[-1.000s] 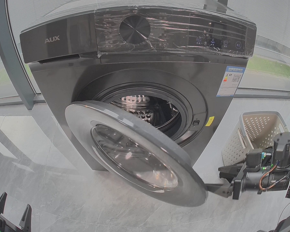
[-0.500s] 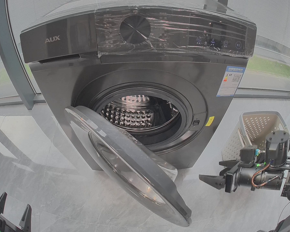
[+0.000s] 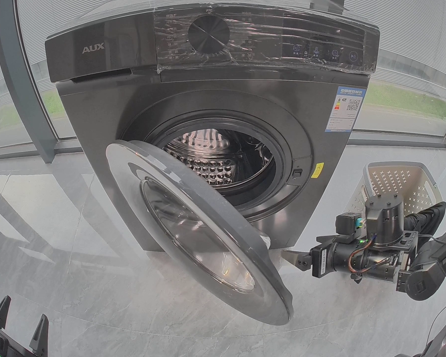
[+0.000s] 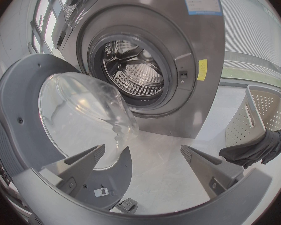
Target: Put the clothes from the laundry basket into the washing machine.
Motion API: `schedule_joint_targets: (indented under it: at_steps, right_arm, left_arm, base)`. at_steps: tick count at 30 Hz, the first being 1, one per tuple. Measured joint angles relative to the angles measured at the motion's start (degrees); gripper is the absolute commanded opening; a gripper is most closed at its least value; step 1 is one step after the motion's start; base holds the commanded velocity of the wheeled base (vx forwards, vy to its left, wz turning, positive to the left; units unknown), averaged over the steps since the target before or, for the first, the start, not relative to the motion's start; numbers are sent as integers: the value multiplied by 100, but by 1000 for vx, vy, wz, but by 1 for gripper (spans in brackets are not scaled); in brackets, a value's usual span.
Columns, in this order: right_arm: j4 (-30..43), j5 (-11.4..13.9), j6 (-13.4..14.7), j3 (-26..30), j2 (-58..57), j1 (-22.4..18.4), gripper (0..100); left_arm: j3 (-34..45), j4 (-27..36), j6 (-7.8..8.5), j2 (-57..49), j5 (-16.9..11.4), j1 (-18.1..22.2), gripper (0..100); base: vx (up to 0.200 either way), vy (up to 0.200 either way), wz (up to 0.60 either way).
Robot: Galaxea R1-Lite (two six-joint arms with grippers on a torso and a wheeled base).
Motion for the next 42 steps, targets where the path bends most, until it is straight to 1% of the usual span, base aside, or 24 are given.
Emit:
schedule_joint_targets:
  at_steps: [4, 8, 12, 15, 17, 19, 20, 22, 25, 28, 32, 35, 39, 42]
  right_arm:
    - [-195, 15, 6, -44, 236, 177, 100]
    - [-271, 88, 9, 83, 341, 321, 100]
    - [-328, 321, 12, 343, 286, 467, 100]
    - [-496, 586, 6, 610, 177, 601, 100]
    - [-729, 734, 0, 813, 66, 703, 100]
    - [-774, 753, -2, 880, 13, 734, 100]
    - [-767, 742, -2, 905, -15, 734, 100]
    - [-763, 628, -2, 880, -55, 679, 100]
    - [-774, 291, -7, 762, -59, 467, 100]
    - [-794, 113, -10, 590, 7, 277, 100]
    - [-813, 33, -2, 174, 261, 30, 100]
    - [-822, 12, 1, -99, 521, -77, 100]
    - [-870, 4, 1, -374, 916, -107, 100]
    - [-1097, 0, 1, -501, 1198, -21, 100]
  left_arm:
    - [0, 0, -2, 0, 0, 0, 100]
    - [0, 0, -2, 0, 2, 0, 100]
    - [0, 0, -2, 0, 2, 0, 100]
    - [0, 0, -2, 0, 2, 0, 100]
    - [0, 0, -2, 0, 2, 0, 100]
    - [0, 0, -2, 0, 2, 0, 100]
    - [0, 0, -2, 0, 2, 0, 100]
    - [0, 0, -2, 0, 2, 0, 100]
    - [0, 0, 0, 0, 0, 0, 100]
    - [0, 0, 1, 0, 0, 0, 100]
    - [0, 0, 1, 0, 2, 0, 100]
    - [0, 0, 1, 0, 0, 0, 100]
    - [0, 0, 4, 0, 0, 0, 100]
    - [0, 0, 1, 0, 2, 0, 100]
  base:
    - [0, 0, 0]
    - [0, 0, 0]
    - [0, 0, 0]
    - [0, 0, 0]
    - [0, 0, 0]
    - [0, 0, 0]
    - [0, 0, 0]
    - [0, 0, 0]
    - [0, 0, 0]
    - [0, 0, 0]
    - [0, 0, 0]
    - [0, 0, 0]
    - [0, 0, 0]
    - [0, 0, 0]
